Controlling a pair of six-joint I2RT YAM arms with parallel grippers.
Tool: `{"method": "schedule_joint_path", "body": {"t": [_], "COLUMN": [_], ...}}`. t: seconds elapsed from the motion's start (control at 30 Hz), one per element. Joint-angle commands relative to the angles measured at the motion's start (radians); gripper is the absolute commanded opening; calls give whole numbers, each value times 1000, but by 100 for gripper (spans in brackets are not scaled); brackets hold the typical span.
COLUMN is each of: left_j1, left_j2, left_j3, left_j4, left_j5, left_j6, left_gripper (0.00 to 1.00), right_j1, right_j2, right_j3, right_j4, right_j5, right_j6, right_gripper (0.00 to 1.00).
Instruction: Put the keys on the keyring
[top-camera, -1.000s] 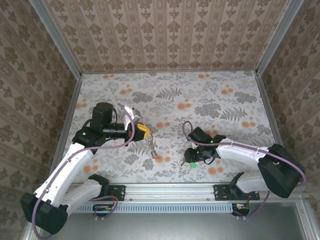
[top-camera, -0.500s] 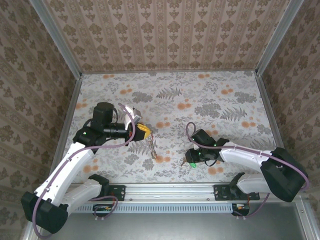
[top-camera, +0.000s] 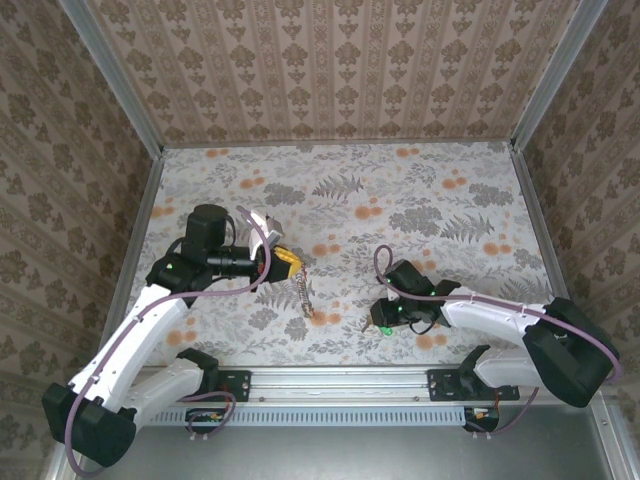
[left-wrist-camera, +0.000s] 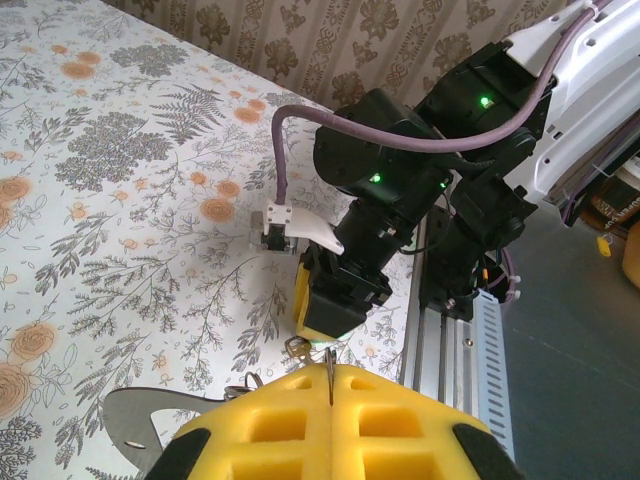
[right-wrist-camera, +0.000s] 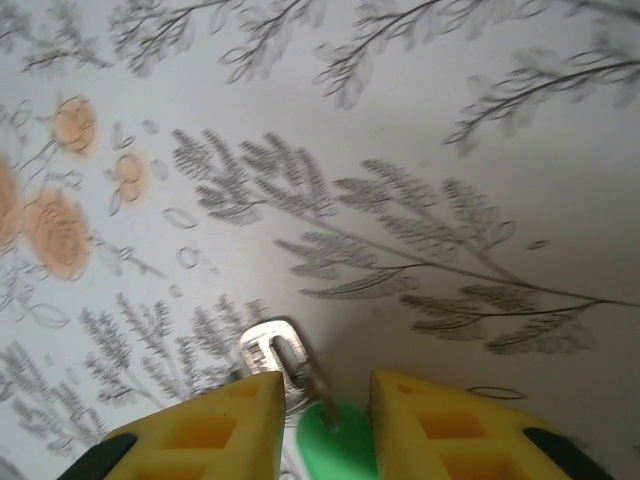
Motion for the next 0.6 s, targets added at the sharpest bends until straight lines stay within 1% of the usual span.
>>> {"method": "schedule_joint_path", "body": {"t": [0.0,0.17,0.4,0.57], "left_j1": [4,3,3,3], "left_j2": [2,2,2,-1], "left_j3": [1,2,2,2], "left_j4": [29,26,24,24], "left_j5": [24,22,20,17], "left_j6": [-16,-14,-14,-16], "left_gripper": [0,0,0,0], "right_j1": [12,17,18,44], "right_j2": [3,16,-3,-66], "right_j3": [-15,-12,-15,-9], "right_j4": [28,31,19,-32], "right_j5": [-74,-80,-44,39], "right_j6": [13,9,16,20], "right_gripper": [29,27,26,26]}}
